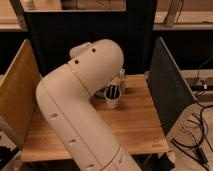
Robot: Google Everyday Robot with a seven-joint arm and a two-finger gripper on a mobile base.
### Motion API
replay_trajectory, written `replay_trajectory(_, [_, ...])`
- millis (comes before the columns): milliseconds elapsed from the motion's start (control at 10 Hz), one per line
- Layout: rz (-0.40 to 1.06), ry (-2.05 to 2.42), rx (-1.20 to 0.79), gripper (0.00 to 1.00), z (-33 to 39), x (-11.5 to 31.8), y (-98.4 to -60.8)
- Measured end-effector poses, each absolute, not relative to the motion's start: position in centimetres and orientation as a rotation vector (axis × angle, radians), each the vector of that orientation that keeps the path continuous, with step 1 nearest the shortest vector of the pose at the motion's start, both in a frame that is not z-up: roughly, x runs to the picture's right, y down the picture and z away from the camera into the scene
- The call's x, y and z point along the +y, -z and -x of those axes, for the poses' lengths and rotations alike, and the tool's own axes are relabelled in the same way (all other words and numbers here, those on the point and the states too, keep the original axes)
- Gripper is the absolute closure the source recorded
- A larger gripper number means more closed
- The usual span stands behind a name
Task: Drag the ceramic bowl in a circle
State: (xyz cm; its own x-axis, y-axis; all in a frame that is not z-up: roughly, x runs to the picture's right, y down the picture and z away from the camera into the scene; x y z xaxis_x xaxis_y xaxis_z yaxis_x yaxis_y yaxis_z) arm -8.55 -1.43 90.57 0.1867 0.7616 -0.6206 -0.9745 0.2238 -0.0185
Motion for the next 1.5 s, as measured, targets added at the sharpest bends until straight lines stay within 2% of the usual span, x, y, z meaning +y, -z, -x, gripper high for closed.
replay_trajectory(300, [0.509,-1.179,0.542,1.0,11.3,1.4,-90.8])
replay_trajectory(600, [0.513,-1.139,0.568,0.99,10.0,3.6,-90.2])
replay_trajectory(800, [0.503,-1.191,0.572,0.84,8.5,3.5,-89.6])
replay_trajectory(1000, [0.499,-1.225,0.531,0.61,9.2,2.4,-89.1])
replay_trajectory(1200, [0.521,-1.214,0.497,0.45,10.9,2.7,-88.9])
replay_trajectory(1300, [0.547,-1.193,0.483,0.32,11.9,3.4,-88.7])
replay_trajectory(1500, [0.562,-1.181,0.48,0.21,11.9,4.0,-88.8])
